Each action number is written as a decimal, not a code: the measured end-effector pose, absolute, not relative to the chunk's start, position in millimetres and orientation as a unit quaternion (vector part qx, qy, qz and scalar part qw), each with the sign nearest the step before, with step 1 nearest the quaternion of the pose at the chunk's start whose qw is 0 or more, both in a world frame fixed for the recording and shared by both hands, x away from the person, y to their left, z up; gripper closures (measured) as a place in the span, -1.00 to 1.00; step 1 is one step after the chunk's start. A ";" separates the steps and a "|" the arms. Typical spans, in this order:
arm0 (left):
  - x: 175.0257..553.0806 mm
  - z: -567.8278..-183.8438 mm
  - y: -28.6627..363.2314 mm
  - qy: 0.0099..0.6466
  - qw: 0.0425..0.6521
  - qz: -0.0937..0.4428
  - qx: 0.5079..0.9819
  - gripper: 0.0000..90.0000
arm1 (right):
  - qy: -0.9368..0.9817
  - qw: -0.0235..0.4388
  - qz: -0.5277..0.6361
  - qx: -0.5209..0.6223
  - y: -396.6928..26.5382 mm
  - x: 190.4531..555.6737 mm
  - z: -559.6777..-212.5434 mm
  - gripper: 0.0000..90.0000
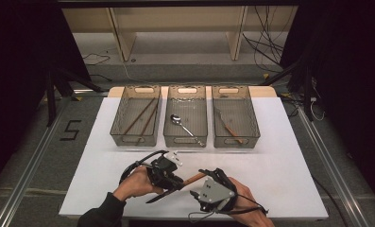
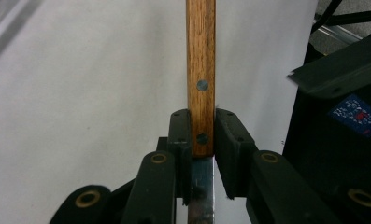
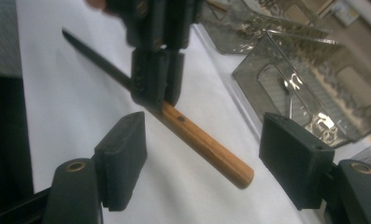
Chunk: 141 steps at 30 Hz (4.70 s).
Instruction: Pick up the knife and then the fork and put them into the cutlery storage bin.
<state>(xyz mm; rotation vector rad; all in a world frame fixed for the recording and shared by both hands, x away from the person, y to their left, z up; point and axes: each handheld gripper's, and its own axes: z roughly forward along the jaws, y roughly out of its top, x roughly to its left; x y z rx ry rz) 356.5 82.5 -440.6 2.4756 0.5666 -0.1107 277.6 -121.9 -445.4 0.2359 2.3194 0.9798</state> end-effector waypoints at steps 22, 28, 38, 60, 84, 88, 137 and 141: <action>350.0 -436.8 78.8 0.195 0.274 -0.061 0.940 0.70 | 0.860 0.456 0.217 -0.069 -90.1 252.9 -479.9 0.21; 347.2 -433.8 77.2 0.191 0.274 -0.064 0.940 0.70 | 0.853 0.480 0.185 -0.087 -86.5 251.0 -488.6 0.30; 345.0 -433.7 74.5 0.186 0.266 -0.073 0.943 0.70 | 0.837 0.506 0.173 -0.116 -84.6 249.3 -494.7 0.56; 355.7 -419.5 97.5 0.249 0.321 -0.055 0.912 0.17 | 0.834 0.517 0.144 -0.129 -89.0 250.8 -496.5 0.80; 367.6 -402.7 172.3 0.378 0.460 0.089 0.798 -0.60 | 0.865 0.469 0.175 0.044 -152.7 296.5 -463.5 0.80; 363.3 -412.7 173.5 0.377 0.469 0.092 0.793 -0.62 | 0.870 0.441 0.196 0.095 -161.7 306.2 -455.8 0.80; 326.3 -474.9 190.4 0.381 0.509 0.150 0.757 -0.64 | 0.777 0.184 0.405 0.446 -224.6 458.3 -378.2 0.79; 326.0 -475.7 190.8 0.381 0.509 0.152 0.757 -0.64 | 0.773 0.185 0.399 0.457 -226.7 467.3 -378.1 0.79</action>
